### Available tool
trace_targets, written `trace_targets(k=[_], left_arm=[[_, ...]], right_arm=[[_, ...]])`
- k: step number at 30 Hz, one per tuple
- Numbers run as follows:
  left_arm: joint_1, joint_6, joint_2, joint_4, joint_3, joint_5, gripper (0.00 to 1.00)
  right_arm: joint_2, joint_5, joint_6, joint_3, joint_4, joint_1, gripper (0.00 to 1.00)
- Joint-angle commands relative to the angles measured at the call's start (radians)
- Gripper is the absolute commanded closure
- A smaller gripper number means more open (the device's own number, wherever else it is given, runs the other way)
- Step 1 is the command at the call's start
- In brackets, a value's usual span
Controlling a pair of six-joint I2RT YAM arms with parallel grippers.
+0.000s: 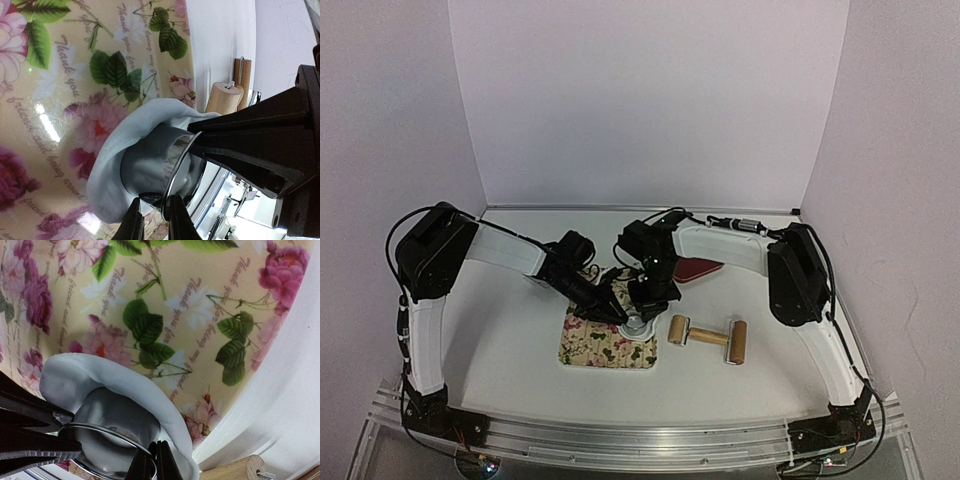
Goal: Roll out the dumpling wrappers from the dough
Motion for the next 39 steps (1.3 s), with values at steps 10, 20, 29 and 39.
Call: trace_targets(k=[10,20,29,39], left_arm=[[-0.018,0.059,0.168,-0.184,-0.016,-0.227,0.88],[-0.018,0.062,0.199,-0.201,0.008,-0.23,0.89],[-0.018,0.056,0.213,-0.232,0.015,-0.285,0.9],[-0.018,0.049,0.151,-0.221,0.037,-0.282,0.85]], right_arm=[[0.138,-0.066,-0.079,-0.155,-0.023,0.029,1.0],[0.148,-0.052,-0.098,-0.135,-0.026,0.028,1.0],[0.151,-0.076,-0.105,-0.039,-0.046,0.027,1.0],[0.157,-0.05,-0.11,0.011,-0.073,0.026,1.0]])
